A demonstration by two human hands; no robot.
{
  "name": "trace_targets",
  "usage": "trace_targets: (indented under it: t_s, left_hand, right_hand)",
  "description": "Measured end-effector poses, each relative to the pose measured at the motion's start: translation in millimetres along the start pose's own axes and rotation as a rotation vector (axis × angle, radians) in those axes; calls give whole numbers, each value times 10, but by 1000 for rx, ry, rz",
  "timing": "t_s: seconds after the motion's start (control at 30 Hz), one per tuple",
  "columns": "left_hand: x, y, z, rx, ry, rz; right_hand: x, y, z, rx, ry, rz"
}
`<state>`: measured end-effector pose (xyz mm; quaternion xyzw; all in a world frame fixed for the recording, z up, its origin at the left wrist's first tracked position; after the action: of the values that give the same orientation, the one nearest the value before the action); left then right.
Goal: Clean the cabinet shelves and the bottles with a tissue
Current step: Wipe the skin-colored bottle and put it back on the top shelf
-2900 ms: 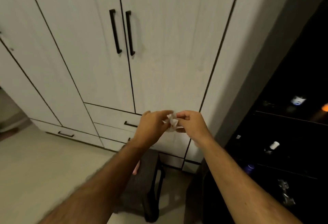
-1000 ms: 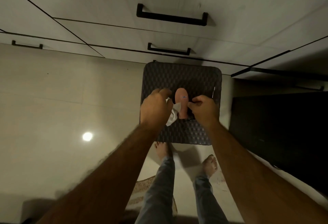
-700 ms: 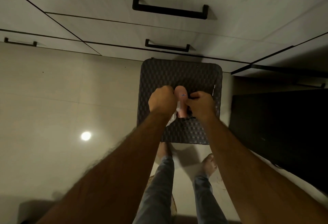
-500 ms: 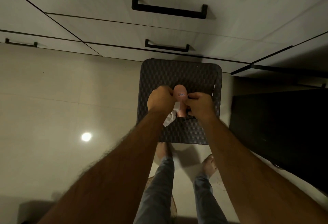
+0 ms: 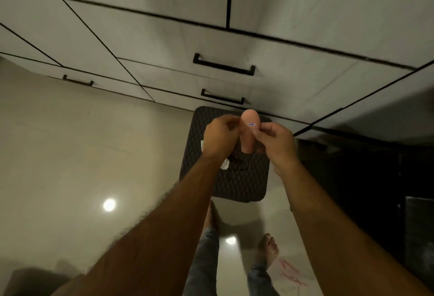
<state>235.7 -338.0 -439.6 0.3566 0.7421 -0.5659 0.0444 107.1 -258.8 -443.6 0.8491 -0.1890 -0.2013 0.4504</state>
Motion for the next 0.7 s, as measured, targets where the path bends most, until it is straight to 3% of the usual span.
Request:
trace_targets:
  t_s: [0.43,0.7]
  left_hand:
    - [-386,-1687,-1995,74,-85,-262]
    - [-540,-2374,-2660,207,-55,-255]
  right_hand:
    - [-1094,1432,-1906,-173,164,60]
    - [-1592,1869,-2710,-330,120,67]
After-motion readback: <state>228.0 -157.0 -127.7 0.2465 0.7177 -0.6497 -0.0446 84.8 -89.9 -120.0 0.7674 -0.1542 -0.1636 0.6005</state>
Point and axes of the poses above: each hand's wrist, its own z-axis towards the middle knuckle, its own x-axis out of the palm, y = z × x, the point moved 3 cm from there along z, towards the middle knuckle, and after that the axes turned 1 degree about z, right-handed, at the moved point
